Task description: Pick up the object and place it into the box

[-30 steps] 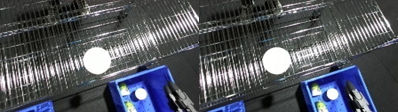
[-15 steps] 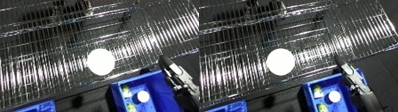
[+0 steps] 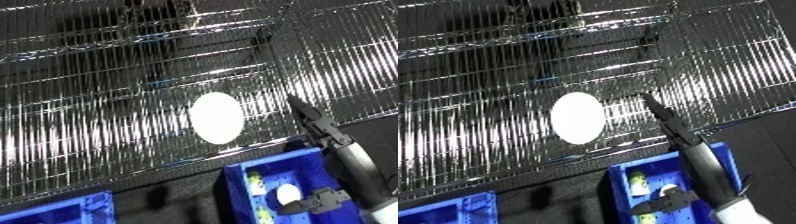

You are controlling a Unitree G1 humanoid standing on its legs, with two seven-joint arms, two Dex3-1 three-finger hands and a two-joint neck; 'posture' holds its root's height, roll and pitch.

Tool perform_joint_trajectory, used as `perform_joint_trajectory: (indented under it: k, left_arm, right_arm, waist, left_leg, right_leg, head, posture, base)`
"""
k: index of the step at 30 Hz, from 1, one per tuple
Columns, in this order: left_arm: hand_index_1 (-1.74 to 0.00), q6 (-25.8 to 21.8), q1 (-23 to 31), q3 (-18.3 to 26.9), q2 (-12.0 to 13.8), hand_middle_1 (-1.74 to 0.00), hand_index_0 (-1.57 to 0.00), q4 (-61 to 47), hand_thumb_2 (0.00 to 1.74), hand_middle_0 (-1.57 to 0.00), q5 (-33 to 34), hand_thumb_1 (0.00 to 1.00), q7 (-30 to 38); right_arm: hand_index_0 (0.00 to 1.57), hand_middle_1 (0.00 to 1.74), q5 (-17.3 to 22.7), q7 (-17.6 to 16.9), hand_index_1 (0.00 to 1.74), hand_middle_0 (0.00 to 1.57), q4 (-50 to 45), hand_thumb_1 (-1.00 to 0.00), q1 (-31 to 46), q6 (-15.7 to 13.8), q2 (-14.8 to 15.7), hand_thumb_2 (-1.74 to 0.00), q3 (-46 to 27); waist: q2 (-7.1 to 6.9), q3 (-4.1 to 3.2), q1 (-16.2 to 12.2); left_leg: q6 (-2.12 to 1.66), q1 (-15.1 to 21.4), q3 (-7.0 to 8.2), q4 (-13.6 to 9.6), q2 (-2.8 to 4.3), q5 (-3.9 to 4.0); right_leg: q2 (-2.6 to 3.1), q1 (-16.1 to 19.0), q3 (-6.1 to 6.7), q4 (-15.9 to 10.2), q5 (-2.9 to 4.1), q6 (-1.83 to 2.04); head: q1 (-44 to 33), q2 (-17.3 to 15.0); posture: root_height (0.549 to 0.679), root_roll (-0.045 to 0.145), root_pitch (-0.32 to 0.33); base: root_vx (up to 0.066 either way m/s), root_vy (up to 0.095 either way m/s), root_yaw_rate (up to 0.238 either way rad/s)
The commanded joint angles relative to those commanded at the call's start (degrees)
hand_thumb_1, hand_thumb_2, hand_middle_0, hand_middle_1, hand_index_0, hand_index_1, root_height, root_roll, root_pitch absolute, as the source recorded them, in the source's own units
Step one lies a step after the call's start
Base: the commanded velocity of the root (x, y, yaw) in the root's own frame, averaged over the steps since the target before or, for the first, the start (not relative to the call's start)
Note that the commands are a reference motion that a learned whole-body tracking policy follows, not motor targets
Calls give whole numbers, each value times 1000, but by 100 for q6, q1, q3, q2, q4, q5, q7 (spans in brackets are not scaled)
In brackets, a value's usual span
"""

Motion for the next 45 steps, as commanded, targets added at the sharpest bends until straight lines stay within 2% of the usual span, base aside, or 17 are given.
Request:
perform_joint_trajectory:
  k: [9,16,30,38,45]
  left_arm:
    - [0,108,-52,-170,-30,0,0,-101,0,0,3,0,20]
    - [0,179,-76,-276,-47,0,0,-203,0,0,-17,0,60]
    - [0,209,-74,-512,-148,0,0,-317,0,0,-69,0,115]
    - [0,214,-38,-626,-170,0,0,-468,0,0,-103,0,139]
    - [0,174,13,-729,-212,0,0,-589,0,0,-140,0,155]
  right_arm:
    - [0,0,-66,-282,0,0,795,0,-597,353,-53,0,337]
    - [0,0,-56,-342,0,0,1252,0,-925,477,-39,0,533]
    - [0,0,-144,-612,0,0,1976,0,-1588,271,180,0,854]
    - [0,0,4,-540,0,0,2150,0,-1930,306,295,0,1009]
    - [0,0,-19,-476,0,0,2293,0,-2192,378,409,0,1142]
  waist:
    - [62,0,126]
    - [114,0,202]
    - [267,0,359]
    - [344,0,442]
    - [417,0,501]
  left_leg:
    - [17,-73,-41,62,-40,-10]
    - [27,-143,-70,79,-66,2]
    - [52,-376,-110,194,-133,-10]
    - [58,-505,-122,249,-166,-8]
    - [58,-578,-128,286,-190,-9]
  right_leg:
    - [-42,-72,-27,92,-17,-36]
    - [-54,-161,-44,151,-20,-56]
    - [-88,-431,-56,360,-56,-104]
    - [-107,-563,-64,438,-65,-121]
    - [-133,-648,-69,512,-95,-150]
  head:
    - [186,-94]
    - [282,-100]
    - [569,-2]
    - [742,75]
    - [865,187]
  posture:
    - [653,68,67]
    - [652,70,73]
    - [648,77,89]
    - [646,81,101]
    - [645,85,107]
  base:
    - [20,14,47]
    - [14,13,46]
    - [16,18,40]
    - [18,10,28]
    - [29,14,20]
